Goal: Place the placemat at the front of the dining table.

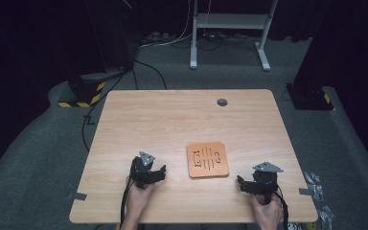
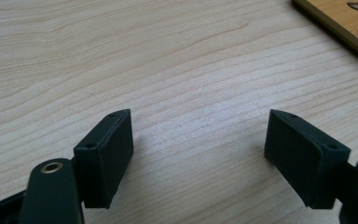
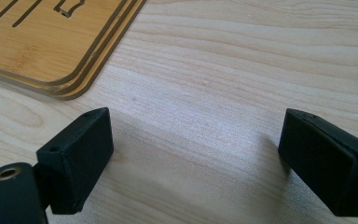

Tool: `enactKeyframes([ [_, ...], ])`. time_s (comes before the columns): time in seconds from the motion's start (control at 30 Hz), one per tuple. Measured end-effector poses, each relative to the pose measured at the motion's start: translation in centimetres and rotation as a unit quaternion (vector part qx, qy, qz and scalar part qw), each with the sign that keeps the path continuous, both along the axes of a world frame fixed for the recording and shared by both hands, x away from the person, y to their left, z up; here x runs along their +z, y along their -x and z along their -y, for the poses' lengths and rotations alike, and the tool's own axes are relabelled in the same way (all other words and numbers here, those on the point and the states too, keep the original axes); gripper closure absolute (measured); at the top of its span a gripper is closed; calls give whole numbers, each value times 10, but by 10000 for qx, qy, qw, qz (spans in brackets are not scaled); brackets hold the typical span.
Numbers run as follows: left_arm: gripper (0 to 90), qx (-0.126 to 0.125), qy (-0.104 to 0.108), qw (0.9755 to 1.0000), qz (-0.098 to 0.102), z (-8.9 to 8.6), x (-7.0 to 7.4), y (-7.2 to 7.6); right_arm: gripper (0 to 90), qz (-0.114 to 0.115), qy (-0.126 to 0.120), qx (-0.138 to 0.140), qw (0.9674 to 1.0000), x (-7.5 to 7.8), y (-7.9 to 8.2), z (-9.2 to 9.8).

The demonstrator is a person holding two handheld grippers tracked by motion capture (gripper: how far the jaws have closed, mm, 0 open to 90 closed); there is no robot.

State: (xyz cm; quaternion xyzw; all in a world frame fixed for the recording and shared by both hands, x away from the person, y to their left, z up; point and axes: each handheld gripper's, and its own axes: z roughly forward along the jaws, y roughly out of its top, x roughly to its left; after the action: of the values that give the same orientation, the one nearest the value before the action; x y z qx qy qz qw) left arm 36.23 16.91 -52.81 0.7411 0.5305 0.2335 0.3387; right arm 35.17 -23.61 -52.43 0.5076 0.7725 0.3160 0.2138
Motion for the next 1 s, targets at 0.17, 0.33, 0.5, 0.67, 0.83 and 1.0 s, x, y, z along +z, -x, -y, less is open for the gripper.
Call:
enactKeyframes([
  [0.17,236,1,-22,10000,-7,0,0,0,102,-57,-6,15,10000,1,1,1],
  [0.33,236,3,-20,10000,-9,0,0,0,101,-60,-1,26,10000,1,0,1],
  [0.5,235,4,-18,10000,-9,0,0,0,100,-51,0,15,10000,1,-7,-2],
  [0.67,235,4,-18,10000,-10,0,0,0,136,65,15,2,10000,0,-9,-9],
  [0.83,236,3,-21,10000,-11,0,0,0,142,69,3,-4,10000,0,-8,-9],
  [1.0,236,3,-18,10000,-10,0,0,0,156,114,30,-73,9999,0,-9,-10],
])
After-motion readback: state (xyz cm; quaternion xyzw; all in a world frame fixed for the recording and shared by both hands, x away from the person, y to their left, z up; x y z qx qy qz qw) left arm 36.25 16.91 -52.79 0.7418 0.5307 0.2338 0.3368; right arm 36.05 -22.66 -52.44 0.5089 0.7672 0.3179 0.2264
